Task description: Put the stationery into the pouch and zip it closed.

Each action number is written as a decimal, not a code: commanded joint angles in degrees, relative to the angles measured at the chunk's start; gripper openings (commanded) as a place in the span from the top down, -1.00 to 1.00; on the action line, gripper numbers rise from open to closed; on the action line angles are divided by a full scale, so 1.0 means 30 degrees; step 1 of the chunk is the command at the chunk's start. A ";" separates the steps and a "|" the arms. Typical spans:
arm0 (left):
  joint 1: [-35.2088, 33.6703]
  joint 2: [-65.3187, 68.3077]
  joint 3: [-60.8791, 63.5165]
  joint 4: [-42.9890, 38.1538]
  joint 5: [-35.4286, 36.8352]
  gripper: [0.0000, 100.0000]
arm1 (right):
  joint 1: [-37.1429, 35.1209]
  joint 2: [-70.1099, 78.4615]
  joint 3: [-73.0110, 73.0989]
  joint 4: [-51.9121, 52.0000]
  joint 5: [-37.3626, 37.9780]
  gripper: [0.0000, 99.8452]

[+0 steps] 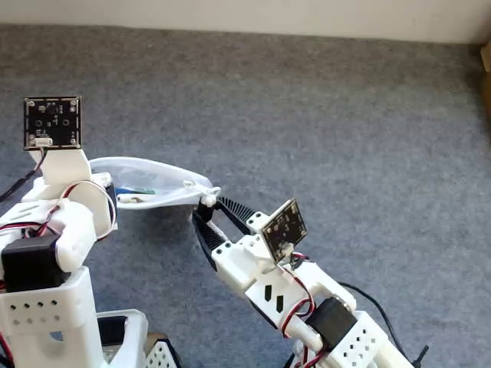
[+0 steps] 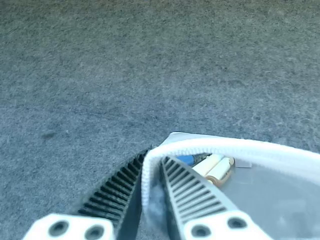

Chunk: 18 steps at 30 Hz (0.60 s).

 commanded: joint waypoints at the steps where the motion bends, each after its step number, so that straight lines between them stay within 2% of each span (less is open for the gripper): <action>1: -0.0161 0.0454 0.0249 -0.0088 0.0147 0.98 | -0.0044 0.0103 -0.1333 -0.0454 0.0205 0.97; 6: -0.0161 0.0454 0.0249 -0.0088 0.0147 0.98 | -0.0044 -0.1099 -0.1216 -0.0337 0.1963 0.99; 13: -0.0161 0.0454 0.0220 -0.0176 0.0147 0.98 | -0.0044 -0.4527 -0.1714 0.5026 0.2081 0.99; 18: -0.0161 0.0454 0.0073 -0.0176 0.0117 0.74 | -0.0103 -0.4498 -0.2769 0.7516 0.2139 0.99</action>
